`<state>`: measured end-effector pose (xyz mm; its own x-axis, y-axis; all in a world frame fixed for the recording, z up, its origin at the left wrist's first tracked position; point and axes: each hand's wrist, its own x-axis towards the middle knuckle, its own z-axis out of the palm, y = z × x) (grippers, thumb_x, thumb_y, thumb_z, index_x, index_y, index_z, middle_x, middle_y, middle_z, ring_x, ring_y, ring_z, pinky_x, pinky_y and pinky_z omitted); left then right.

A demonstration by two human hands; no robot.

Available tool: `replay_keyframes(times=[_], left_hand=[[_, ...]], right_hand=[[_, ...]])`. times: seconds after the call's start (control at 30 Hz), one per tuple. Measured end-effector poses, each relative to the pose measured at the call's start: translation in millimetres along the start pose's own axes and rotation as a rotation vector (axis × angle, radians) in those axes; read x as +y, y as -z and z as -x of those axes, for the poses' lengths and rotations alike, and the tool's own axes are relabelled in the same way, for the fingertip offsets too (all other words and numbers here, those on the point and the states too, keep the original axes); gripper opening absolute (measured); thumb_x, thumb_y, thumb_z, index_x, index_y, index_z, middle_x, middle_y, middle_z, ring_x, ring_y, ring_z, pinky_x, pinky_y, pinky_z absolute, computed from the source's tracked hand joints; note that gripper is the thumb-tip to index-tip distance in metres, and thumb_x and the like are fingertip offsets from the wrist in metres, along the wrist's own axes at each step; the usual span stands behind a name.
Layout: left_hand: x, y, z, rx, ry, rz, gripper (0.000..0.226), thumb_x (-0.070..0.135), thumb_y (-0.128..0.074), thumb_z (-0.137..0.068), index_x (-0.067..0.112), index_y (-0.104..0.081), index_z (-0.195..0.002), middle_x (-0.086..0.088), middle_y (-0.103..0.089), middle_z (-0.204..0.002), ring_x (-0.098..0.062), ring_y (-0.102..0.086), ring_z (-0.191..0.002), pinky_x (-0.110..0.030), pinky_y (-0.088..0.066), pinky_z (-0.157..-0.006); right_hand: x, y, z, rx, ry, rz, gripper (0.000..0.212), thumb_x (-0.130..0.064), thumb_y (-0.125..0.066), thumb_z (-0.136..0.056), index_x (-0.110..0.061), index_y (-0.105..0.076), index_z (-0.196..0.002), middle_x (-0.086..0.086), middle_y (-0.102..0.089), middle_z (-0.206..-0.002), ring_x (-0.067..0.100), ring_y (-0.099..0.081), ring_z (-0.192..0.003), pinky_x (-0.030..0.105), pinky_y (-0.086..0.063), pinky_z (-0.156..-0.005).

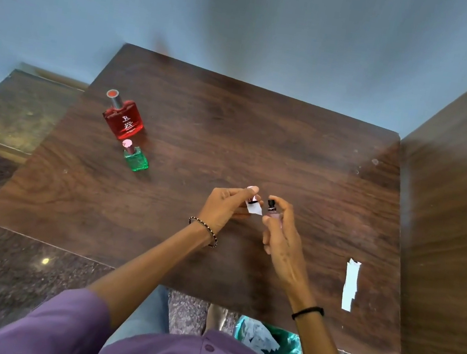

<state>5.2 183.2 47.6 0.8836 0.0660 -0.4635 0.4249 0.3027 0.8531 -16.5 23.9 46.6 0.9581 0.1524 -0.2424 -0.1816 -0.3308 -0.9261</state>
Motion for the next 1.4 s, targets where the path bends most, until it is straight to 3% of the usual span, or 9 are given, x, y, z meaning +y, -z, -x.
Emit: replay_keyframes(times=[0.13, 0.23, 0.37, 0.47, 0.6, 0.73, 0.87, 1.1, 1.4], left_hand=[[-1, -2, 4, -0.006, 0.025, 0.029, 0.024, 0.028, -0.07, -0.091, 0.007, -0.08, -0.085, -0.012, -0.078, -0.09, -0.024, -0.075, -0.087, -0.036, -0.06, -0.087], [-1, -4, 6, -0.001, 0.034, 0.03, 0.029, 0.028, -0.07, -0.091, 0.0, -0.078, -0.093, -0.016, -0.078, -0.094, -0.024, -0.075, -0.087, -0.032, -0.061, -0.078], [-1, -6, 8, 0.008, 0.061, 0.052, 0.034, 0.032, -0.072, -0.088, -0.001, -0.077, -0.092, -0.018, -0.078, -0.095, -0.025, -0.076, -0.087, -0.03, -0.062, -0.076], [-1, -6, 8, 0.003, 0.09, 0.069, 0.03, 0.038, -0.073, -0.085, 0.009, -0.081, -0.085, -0.015, -0.079, -0.094, -0.028, -0.076, -0.092, -0.034, -0.061, -0.081], [0, -7, 8, 0.007, 0.118, 0.099, 0.028, 0.04, -0.075, -0.081, 0.012, -0.081, -0.081, -0.014, -0.079, -0.093, -0.026, -0.077, -0.089, -0.031, -0.06, -0.073], [2, -10, 10, -0.02, 0.145, 0.118, 0.033, 0.04, -0.074, -0.082, 0.009, -0.081, -0.09, -0.013, -0.079, -0.099, -0.027, -0.076, -0.093, -0.03, -0.06, -0.072], [5, -13, 12, -0.037, 0.151, 0.118, 0.03, 0.039, -0.073, -0.084, 0.011, -0.082, -0.088, -0.013, -0.079, -0.099, -0.025, -0.076, -0.092, -0.029, -0.06, -0.071], [7, -17, 16, -0.005, 0.171, 0.139, 0.024, 0.034, -0.073, -0.085, 0.011, -0.079, -0.082, -0.016, -0.078, -0.096, -0.025, -0.075, -0.085, -0.031, -0.061, -0.07], [5, -19, 17, -0.001, 0.182, 0.155, 0.027, 0.035, -0.075, -0.083, 0.009, -0.08, -0.079, -0.011, -0.079, -0.089, -0.028, -0.063, -0.082, -0.027, -0.058, -0.06]], right_hand=[[5, -4, 2, -0.047, 0.007, -0.014, 0.046, -0.045, -0.043, -0.096, -0.057, -0.041, -0.141, -0.002, -0.057, -0.11, 0.011, -0.054, -0.08, 0.025, -0.045, -0.062], [7, -7, 4, -0.065, 0.028, 0.037, 0.043, -0.049, -0.043, -0.099, -0.058, -0.04, -0.14, -0.002, -0.053, -0.11, 0.01, -0.051, -0.087, 0.023, -0.046, -0.066], [6, -7, 6, -0.057, 0.068, 0.134, 0.039, -0.048, -0.043, -0.104, -0.054, -0.04, -0.143, -0.003, -0.054, -0.106, 0.015, -0.052, -0.09, 0.042, -0.05, -0.079], [0, -5, 9, -0.013, 0.121, 0.19, 0.035, -0.049, -0.046, -0.105, -0.05, -0.045, -0.14, -0.004, -0.064, -0.121, 0.015, -0.063, -0.101, 0.044, -0.056, -0.092], [-3, -3, 10, 0.031, 0.17, 0.203, 0.033, -0.044, -0.056, -0.103, -0.044, -0.053, -0.136, -0.004, -0.068, -0.124, 0.01, -0.066, -0.105, 0.032, -0.056, -0.09], [-3, -1, 10, 0.057, 0.198, 0.23, 0.034, -0.038, -0.062, -0.101, -0.038, -0.055, -0.135, -0.008, -0.068, -0.109, -0.003, -0.062, -0.085, 0.007, -0.046, -0.071], [-5, -1, 11, 0.095, 0.219, 0.257, 0.033, -0.041, -0.064, -0.099, -0.036, -0.056, -0.131, -0.013, -0.067, -0.104, -0.016, -0.06, -0.084, 0.0, -0.042, -0.069], [-2, -1, 14, 0.135, 0.252, 0.269, 0.034, -0.047, -0.062, -0.1, -0.041, -0.054, -0.132, -0.013, -0.067, -0.118, 0.002, -0.064, -0.103, 0.017, -0.052, -0.084], [1, -1, 20, 0.142, 0.26, 0.403, 0.047, -0.059, -0.053, -0.098, -0.036, -0.05, -0.139, 0.001, -0.063, -0.114, 0.014, -0.063, -0.094, 0.026, -0.053, -0.077]])
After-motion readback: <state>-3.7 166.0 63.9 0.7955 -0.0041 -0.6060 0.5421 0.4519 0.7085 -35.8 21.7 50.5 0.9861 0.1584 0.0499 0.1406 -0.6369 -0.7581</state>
